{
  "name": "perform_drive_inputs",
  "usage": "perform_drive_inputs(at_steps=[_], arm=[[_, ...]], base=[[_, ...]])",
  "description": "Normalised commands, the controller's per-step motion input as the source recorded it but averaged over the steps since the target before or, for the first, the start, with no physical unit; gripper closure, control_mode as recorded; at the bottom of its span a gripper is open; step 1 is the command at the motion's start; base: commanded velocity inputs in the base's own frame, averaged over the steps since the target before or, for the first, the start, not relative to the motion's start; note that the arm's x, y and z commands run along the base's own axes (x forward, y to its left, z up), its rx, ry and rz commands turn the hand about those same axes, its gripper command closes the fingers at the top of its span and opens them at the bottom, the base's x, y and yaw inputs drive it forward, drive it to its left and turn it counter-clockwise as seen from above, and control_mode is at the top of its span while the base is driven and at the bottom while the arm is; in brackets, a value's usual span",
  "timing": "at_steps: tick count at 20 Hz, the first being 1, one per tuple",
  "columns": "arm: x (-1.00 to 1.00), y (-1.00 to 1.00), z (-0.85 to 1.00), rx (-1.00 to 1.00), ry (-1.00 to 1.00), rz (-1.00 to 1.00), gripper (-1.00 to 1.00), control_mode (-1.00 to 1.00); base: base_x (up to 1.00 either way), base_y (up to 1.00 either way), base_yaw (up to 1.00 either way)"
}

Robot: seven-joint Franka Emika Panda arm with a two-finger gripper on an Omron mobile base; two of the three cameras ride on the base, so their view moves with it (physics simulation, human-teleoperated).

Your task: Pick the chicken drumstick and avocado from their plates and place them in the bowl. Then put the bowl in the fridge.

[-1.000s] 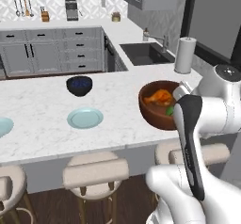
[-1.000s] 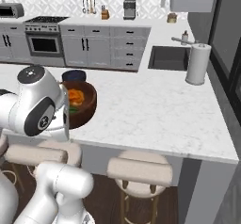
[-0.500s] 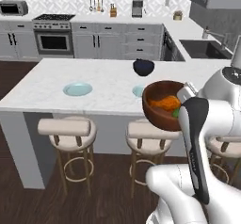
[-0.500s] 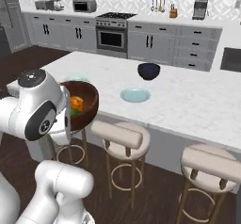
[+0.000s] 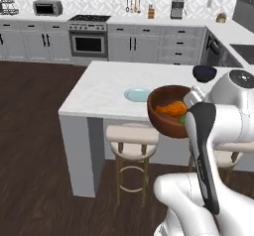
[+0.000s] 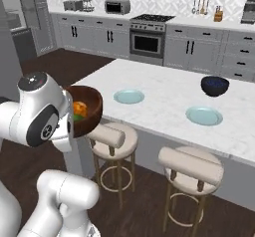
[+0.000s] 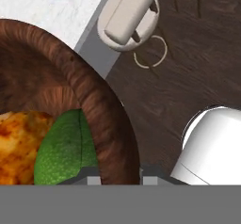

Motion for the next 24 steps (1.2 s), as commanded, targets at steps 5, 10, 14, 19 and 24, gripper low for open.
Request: perform_drive_inputs(at_steps=[5, 10, 14, 19, 24], arm=[[0.0, 0.0, 0.0, 0.0, 0.0, 0.0, 1.0, 1.0], [0.0, 0.0, 0.0, 0.0, 0.0, 0.0, 1.0, 1.0], [0.0, 0.0, 0.0, 0.0, 0.0, 0.0, 1.0, 1.0], [0.0, 0.0, 0.0, 0.0, 0.0, 0.0, 1.0, 1.0], [0.0, 0.0, 0.0, 0.0, 0.0, 0.0, 1.0, 1.0]], base=[[0.43, 1.0, 0.01], [0.51, 1.0, -0.01], [0.57, 1.0, -0.06], [0.59, 1.0, -0.18], [0.63, 1.0, -0.26]])
